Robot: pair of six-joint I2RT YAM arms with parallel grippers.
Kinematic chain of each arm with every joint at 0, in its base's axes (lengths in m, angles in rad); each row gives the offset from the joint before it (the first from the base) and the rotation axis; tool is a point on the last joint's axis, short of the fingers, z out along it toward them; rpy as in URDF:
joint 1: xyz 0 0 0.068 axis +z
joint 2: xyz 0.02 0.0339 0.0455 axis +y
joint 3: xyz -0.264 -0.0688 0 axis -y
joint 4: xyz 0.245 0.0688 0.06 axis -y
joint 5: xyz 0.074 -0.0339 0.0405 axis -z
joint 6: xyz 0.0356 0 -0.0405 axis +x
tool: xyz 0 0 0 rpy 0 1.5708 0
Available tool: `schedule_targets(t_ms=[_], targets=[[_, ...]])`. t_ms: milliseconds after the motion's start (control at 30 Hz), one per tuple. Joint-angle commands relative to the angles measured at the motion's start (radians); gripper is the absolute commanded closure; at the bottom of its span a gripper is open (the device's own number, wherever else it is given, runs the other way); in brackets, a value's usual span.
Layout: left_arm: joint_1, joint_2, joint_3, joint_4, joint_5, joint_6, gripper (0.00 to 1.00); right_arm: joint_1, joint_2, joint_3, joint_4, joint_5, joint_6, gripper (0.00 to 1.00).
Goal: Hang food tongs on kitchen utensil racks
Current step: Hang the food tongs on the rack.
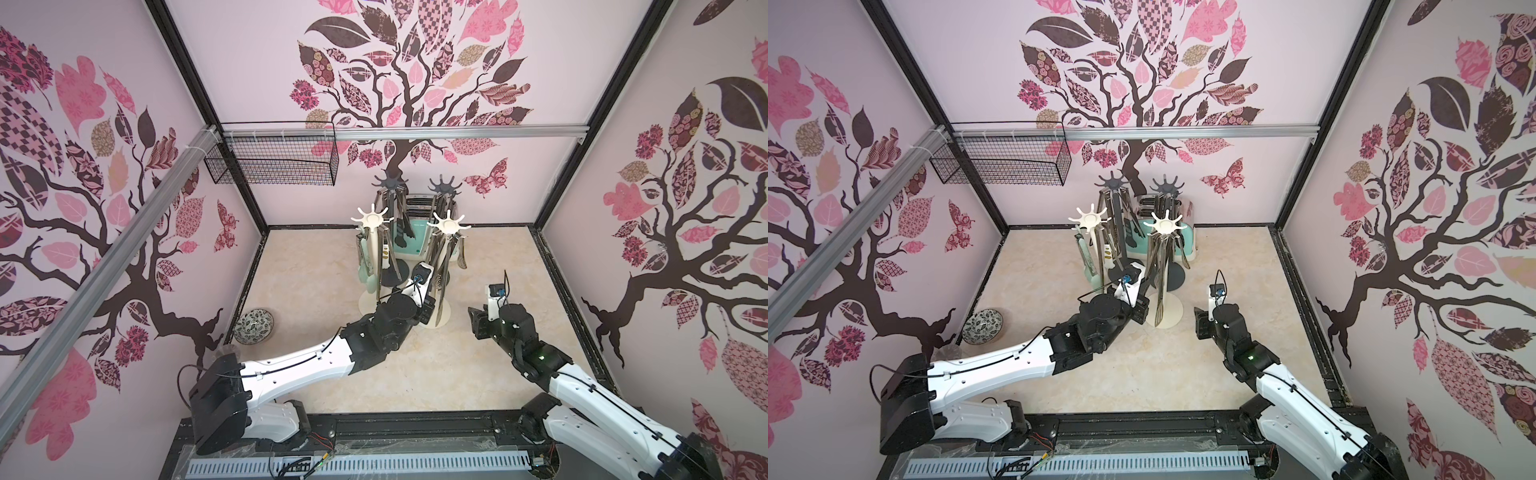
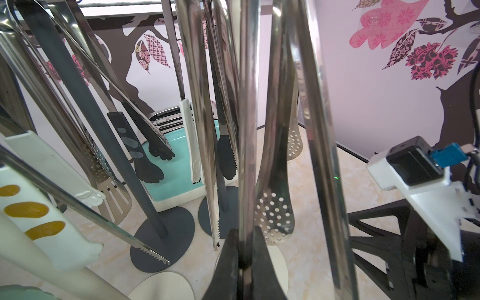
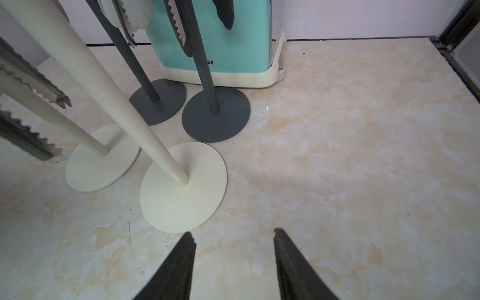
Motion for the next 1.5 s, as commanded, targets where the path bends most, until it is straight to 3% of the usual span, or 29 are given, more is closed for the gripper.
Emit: schedule_targets(t_ms=[0,1000,1467], targets=[[-0.003,0.011,0.024,-0.02,-0.019,-0.02,1.0,-0.007,-0.011,0.001,0.01,-0.005,-0.01,0.48],[-0.049,0.05,0.034,-0.152,-0.119,-0.042,1.0,-0.009,-0.033,-0.013,0.019,-0.008,-0.008,0.47],[-0.053,0.076,0.048,-0.171,-0.12,-0.053,0.91,-0.01,-0.031,-0.013,0.024,-0.011,-0.01,0.47]])
